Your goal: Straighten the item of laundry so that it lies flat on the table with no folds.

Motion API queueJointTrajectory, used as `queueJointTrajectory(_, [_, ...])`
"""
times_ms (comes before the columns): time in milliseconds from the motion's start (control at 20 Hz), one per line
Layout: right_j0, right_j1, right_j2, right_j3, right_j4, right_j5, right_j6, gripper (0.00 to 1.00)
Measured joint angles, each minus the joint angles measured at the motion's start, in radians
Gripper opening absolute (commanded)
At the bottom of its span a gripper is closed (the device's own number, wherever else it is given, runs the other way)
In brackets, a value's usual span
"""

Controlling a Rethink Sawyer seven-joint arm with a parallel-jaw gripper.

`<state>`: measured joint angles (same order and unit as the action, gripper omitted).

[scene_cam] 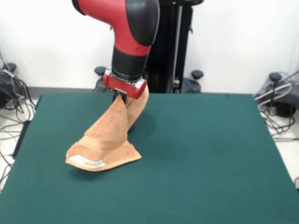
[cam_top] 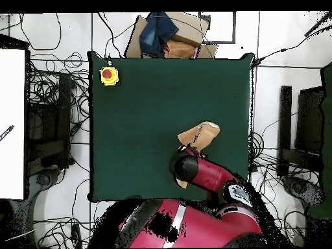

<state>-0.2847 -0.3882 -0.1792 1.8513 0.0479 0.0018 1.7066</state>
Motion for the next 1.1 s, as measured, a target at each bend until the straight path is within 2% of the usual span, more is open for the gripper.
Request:
queueJointTrajectory(150, [0.019,-0.005,-0.003,-0.001,0.041,0.024,0.0,0.0])
queueJointTrajectory(350, [0.089,-0.007,-0.026,-0.021,0.12,0.1,0.001,0.0])
queueJointTrajectory(500, [0.171,-0.007,-0.054,-0.058,0.181,0.196,0.005,0.0])
queueJointTrajectory(700, [0.235,-0.007,-0.075,-0.11,0.217,0.296,0.006,0.0])
queueJointTrajectory(900, [0.237,-0.009,-0.078,-0.135,0.225,0.326,0.006,0.0])
queueJointTrajectory(1100, [0.196,-0.013,-0.077,-0.137,0.224,0.322,0.006,0.0])
